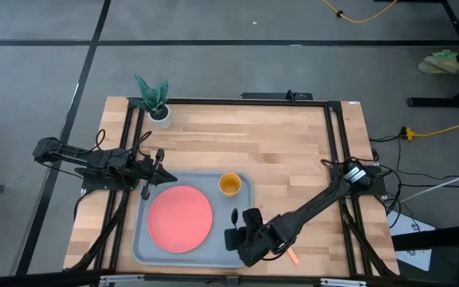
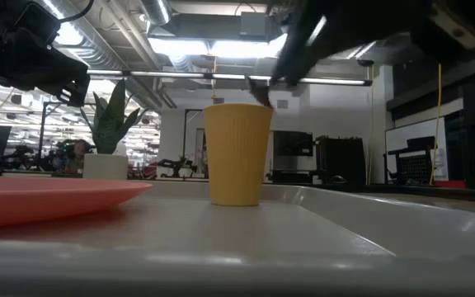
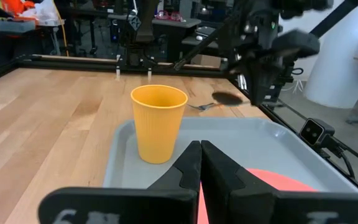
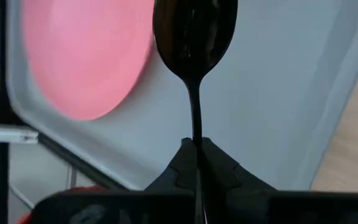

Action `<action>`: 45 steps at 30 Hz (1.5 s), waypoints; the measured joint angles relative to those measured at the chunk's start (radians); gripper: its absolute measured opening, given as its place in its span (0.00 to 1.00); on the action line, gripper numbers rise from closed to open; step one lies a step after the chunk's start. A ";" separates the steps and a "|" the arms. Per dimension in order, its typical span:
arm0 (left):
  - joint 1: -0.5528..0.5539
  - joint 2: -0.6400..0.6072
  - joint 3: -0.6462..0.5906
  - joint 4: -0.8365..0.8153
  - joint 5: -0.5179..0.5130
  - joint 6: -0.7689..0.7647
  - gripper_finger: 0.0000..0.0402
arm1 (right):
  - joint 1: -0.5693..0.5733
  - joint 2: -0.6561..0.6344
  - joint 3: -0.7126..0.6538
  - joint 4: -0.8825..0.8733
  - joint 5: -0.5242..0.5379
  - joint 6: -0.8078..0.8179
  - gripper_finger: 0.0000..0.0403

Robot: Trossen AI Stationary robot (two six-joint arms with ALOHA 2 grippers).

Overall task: Pick and place plate/cup/fork/spoon on tray
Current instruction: Put the black spoon on the gray tray

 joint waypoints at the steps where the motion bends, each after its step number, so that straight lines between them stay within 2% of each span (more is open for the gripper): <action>1: 0.000 0.000 0.000 0.000 0.000 0.000 0.00 | 0.000 0.012 0.001 -0.002 -0.001 0.026 0.01; 7: 0.000 0.000 0.000 0.000 0.000 0.000 0.00 | 0.000 0.060 0.003 -0.001 -0.006 0.141 0.01; 15: 0.000 0.000 0.000 0.000 0.000 0.000 0.00 | -0.011 0.075 0.004 0.001 -0.013 0.199 0.01; 25: 0.000 0.000 0.000 0.000 0.000 0.000 0.00 | -0.064 0.086 0.004 -0.041 -0.043 0.116 0.01; 29: 0.000 0.000 0.000 0.000 0.000 0.000 0.00 | -0.082 0.086 0.004 -0.053 -0.095 0.076 0.03; 35: 0.000 0.000 0.000 0.000 0.000 0.000 0.00 | -0.083 0.086 0.004 -0.054 -0.080 0.068 0.09; 45: 0.000 0.000 0.000 0.000 0.000 0.000 0.00 | -0.084 0.086 0.004 -0.052 -0.077 0.066 0.10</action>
